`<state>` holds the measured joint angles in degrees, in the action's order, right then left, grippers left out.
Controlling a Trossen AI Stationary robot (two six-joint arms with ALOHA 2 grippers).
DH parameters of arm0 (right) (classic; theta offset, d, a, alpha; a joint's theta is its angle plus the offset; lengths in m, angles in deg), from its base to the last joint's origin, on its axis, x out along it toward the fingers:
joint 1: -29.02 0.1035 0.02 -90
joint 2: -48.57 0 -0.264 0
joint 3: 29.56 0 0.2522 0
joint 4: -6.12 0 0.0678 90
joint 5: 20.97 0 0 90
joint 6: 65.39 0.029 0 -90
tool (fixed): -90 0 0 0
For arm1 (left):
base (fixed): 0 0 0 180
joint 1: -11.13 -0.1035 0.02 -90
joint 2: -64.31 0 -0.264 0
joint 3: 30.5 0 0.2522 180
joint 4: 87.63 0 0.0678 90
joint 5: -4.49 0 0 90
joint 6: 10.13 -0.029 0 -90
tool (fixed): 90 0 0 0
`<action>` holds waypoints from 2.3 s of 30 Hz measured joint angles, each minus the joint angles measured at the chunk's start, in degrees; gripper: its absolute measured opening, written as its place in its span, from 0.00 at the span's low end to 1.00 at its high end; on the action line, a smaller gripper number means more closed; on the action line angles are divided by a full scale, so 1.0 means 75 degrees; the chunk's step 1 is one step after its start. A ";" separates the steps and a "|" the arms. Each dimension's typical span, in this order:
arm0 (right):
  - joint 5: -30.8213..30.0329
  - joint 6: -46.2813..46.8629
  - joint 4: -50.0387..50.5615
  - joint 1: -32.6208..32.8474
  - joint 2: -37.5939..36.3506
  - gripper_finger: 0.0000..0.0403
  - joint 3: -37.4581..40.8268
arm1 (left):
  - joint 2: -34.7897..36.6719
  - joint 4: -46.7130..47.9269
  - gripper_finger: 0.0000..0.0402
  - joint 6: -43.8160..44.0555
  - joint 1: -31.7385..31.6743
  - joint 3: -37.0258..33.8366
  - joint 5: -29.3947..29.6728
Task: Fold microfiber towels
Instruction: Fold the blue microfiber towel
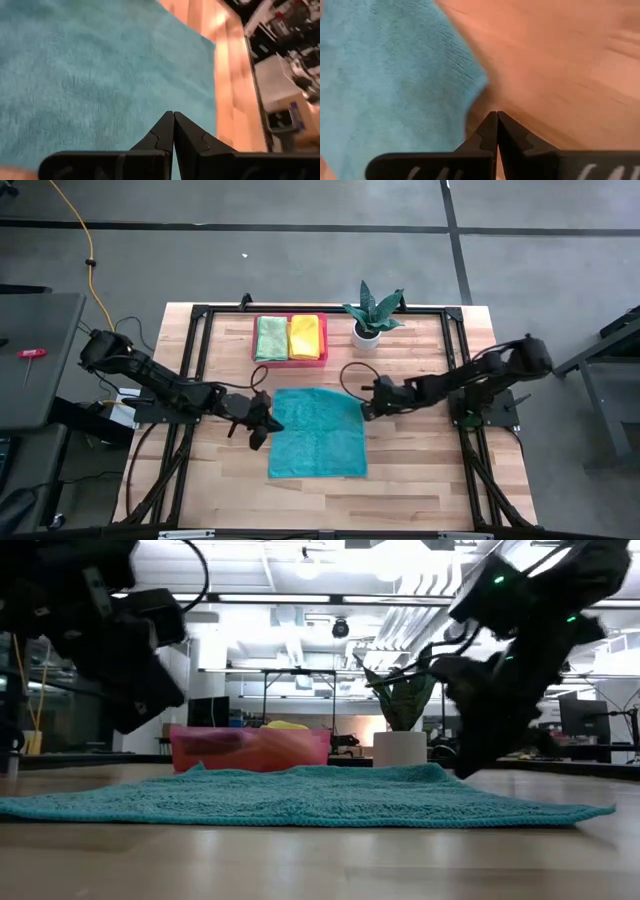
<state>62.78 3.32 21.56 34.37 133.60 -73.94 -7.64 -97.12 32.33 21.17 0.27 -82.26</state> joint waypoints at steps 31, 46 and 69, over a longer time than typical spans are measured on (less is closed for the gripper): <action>0.0238 -0.0070 -0.3650 0.0038 0.0812 0.00 -0.0151 | -0.3301 -0.0162 0.00 0.0144 0.0385 0.1330 -0.0276; 0.0342 0.1083 -0.2426 0.1830 0.0854 0.00 -0.0154 | -0.3274 0.0353 0.00 -0.0980 0.0473 0.1353 -0.1606; -0.0923 0.2130 -0.1784 0.1521 0.1310 0.00 -0.0180 | -0.2046 0.0595 0.00 -0.1375 -0.0069 0.2086 -0.1515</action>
<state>55.86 19.30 8.18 45.77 143.42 -75.29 -22.99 -92.66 22.01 20.65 15.92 -93.62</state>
